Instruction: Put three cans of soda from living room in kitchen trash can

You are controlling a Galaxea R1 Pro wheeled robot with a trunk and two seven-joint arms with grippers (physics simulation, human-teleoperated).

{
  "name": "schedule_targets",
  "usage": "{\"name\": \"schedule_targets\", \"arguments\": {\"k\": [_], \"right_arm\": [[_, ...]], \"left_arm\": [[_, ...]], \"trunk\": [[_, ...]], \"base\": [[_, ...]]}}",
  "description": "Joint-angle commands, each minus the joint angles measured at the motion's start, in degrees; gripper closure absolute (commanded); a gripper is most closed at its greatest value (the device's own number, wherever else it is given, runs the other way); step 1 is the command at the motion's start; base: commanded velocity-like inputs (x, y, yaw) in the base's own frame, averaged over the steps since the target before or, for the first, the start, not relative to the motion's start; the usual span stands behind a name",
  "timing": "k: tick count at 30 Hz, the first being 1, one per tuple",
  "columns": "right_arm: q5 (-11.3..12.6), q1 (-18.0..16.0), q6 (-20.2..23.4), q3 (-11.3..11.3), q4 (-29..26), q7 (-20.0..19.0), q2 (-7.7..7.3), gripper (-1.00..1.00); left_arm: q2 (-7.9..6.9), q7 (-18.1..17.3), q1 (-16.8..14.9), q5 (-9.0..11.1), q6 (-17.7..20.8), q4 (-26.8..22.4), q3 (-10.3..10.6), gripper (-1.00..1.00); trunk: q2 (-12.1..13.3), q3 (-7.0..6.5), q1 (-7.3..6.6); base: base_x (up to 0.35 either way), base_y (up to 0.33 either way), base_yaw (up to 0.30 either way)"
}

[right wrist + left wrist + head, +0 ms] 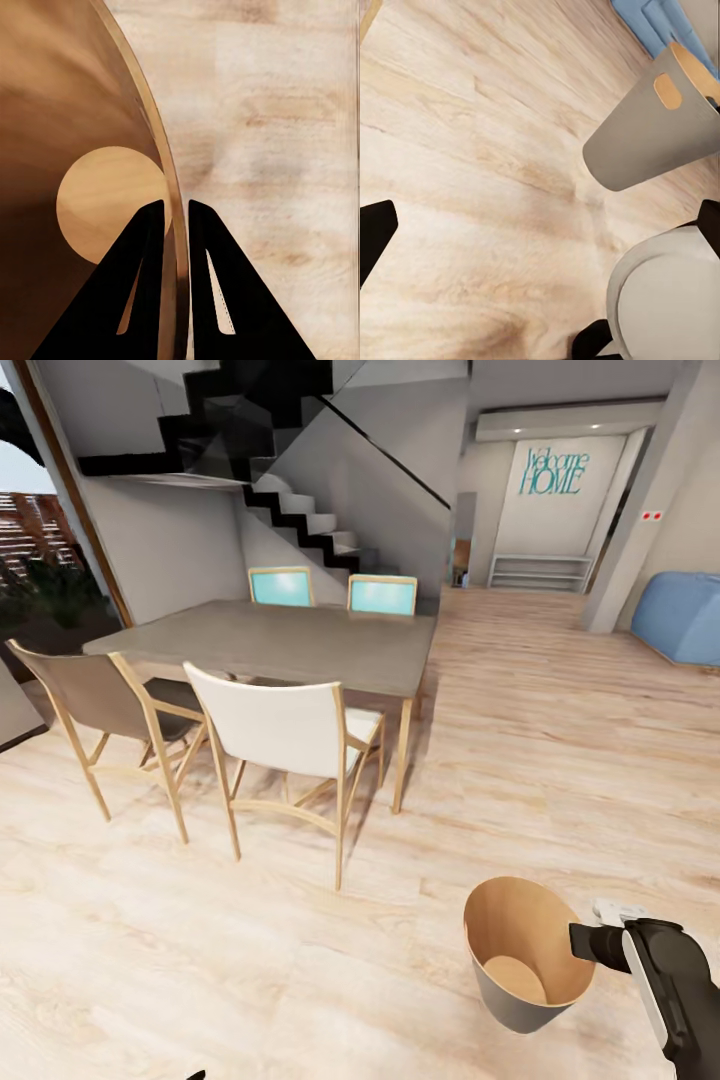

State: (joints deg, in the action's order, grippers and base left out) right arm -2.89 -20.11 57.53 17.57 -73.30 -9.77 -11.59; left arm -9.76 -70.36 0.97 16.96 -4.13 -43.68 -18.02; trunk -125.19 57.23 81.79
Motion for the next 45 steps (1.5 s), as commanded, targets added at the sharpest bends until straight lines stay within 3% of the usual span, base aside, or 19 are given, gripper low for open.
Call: {"name": "schedule_targets", "arguments": {"k": [1,36,45], "right_arm": [[0.7,0.0,0.0,0.0,0.0,-0.3,0.0,1.0],[0.7,0.0,0.0,0.0,0.1,-0.3,0.08,1.0],[0.7,0.0,0.0,0.0,0.1,-0.3,0.08,1.0]], "left_arm": [[0.0,0.0,0.0,0.0,0.0,0.0,0.0,-1.0],[0.0,0.0,0.0,0.0,0.0,0.0,0.0,-1.0],[-0.07,0.0,0.0,0.0,0.0,0.0,0.0,-1.0]], "trunk": [[0.0,-0.05,0.0],[0.0,-2.01,0.0],[0.0,-2.26,0.0]], "base": [[0.325,-0.141,-0.261],[0.287,-0.222,-0.262],[0.296,-0.187,-0.111]]}}
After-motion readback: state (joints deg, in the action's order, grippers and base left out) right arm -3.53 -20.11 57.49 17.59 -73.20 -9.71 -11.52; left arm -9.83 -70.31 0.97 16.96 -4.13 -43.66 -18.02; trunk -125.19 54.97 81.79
